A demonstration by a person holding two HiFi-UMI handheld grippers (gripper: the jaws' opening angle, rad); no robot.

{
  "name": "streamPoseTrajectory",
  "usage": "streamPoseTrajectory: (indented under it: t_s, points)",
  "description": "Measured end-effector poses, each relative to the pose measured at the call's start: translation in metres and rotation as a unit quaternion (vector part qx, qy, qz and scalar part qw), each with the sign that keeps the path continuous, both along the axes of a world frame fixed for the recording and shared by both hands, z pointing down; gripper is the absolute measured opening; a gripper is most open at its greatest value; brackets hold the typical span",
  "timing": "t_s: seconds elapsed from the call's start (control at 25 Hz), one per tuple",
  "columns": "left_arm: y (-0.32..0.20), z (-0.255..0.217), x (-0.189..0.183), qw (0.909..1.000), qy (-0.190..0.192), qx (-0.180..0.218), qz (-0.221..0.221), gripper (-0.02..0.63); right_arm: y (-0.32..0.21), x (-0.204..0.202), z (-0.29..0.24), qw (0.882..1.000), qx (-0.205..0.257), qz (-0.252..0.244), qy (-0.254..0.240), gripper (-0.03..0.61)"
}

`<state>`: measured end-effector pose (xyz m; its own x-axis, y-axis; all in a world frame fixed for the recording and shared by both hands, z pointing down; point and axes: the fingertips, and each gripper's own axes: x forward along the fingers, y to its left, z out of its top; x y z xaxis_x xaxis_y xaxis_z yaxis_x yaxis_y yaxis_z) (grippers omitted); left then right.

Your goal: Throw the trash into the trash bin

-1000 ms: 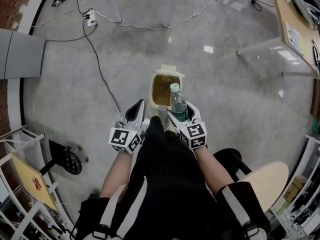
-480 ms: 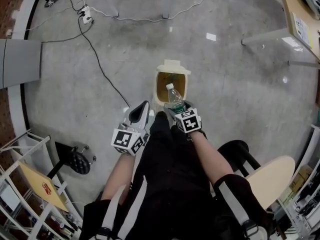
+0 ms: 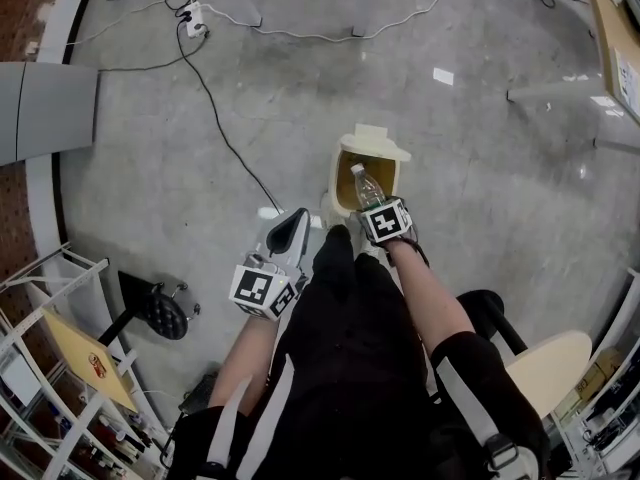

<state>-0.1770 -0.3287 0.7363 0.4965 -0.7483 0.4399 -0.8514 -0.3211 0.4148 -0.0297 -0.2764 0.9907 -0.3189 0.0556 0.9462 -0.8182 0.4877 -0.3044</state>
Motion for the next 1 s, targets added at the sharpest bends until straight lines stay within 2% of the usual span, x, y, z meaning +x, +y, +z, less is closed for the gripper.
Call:
streamPoseTrajectory:
  t_s: [0.04, 0.08, 0.2, 0.24, 0.4, 0.68, 0.84, 1.0]
  points:
    - [0.001, 0.001, -0.003, 1.0000, -0.001, -0.001, -0.003, 0.003, -0.004, 0.001, 0.001, 1.000, 0.010, 0.005, 0.004, 0.366]
    - [0.002, 0.002, -0.007, 1.0000, -0.003, -0.001, -0.007, 0.003, -0.009, 0.002, 0.002, 1.000, 0.022, 0.012, 0.006, 0.456]
    - [0.002, 0.004, -0.017, 0.9998, -0.004, -0.002, -0.017, 0.003, -0.017, -0.002, 0.000, 0.999, 0.037, 0.031, -0.009, 0.463]
    - [0.003, 0.004, -0.021, 0.9998, -0.004, -0.003, -0.020, 0.003, -0.018, -0.004, -0.003, 0.998, 0.040, 0.035, -0.017, 0.448]
    - [0.000, 0.004, -0.024, 0.9998, 0.000, -0.001, -0.021, 0.003, -0.023, -0.011, -0.021, 0.995, 0.073, 0.045, -0.043, 0.322]
    - [-0.016, -0.012, -0.009, 0.9998, 0.007, 0.020, 0.003, 0.003, -0.041, -0.004, -0.070, 0.983, 0.149, 0.075, -0.077, 0.242]
    - [-0.040, -0.033, 0.001, 0.9981, 0.008, 0.055, 0.028, 0.003, -0.072, 0.008, -0.127, 0.961, 0.239, 0.098, -0.099, 0.184]
    - [-0.068, -0.072, 0.001, 0.9939, 0.007, 0.103, 0.039, 0.003, -0.106, 0.035, -0.200, 0.921, 0.340, 0.152, -0.115, 0.124]
